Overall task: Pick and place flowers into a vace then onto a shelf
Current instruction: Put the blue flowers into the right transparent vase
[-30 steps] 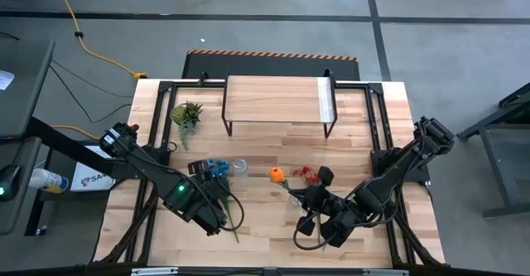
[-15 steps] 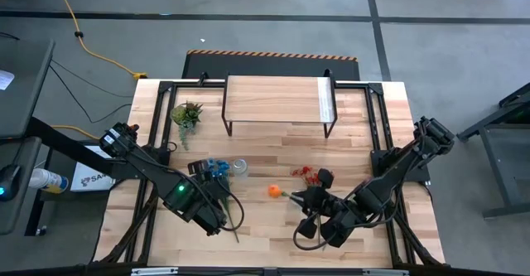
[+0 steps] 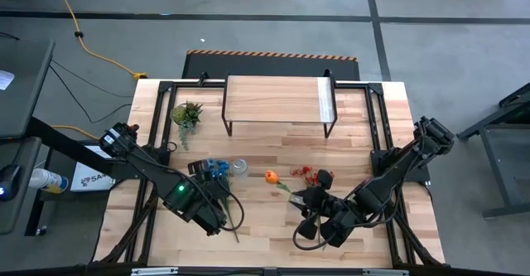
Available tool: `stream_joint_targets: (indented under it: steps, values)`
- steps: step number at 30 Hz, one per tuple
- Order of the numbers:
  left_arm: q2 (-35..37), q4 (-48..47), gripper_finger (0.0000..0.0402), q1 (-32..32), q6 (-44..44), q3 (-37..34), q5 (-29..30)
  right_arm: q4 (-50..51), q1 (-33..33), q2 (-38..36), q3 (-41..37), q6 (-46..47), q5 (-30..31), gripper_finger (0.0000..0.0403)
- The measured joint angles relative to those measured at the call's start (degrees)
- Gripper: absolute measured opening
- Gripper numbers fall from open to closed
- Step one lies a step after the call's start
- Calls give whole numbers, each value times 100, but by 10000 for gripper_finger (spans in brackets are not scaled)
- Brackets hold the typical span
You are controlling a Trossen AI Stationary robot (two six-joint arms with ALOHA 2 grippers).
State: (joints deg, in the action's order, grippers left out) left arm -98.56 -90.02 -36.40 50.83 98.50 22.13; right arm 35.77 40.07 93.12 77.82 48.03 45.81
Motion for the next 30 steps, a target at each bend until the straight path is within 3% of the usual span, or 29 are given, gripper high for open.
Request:
stream_joint_targets:
  steps: [30]
  values:
    - [0, 1, 237, 0, 0, 0, -4, -46, 158, -160, 13, 439, -1087, 85]
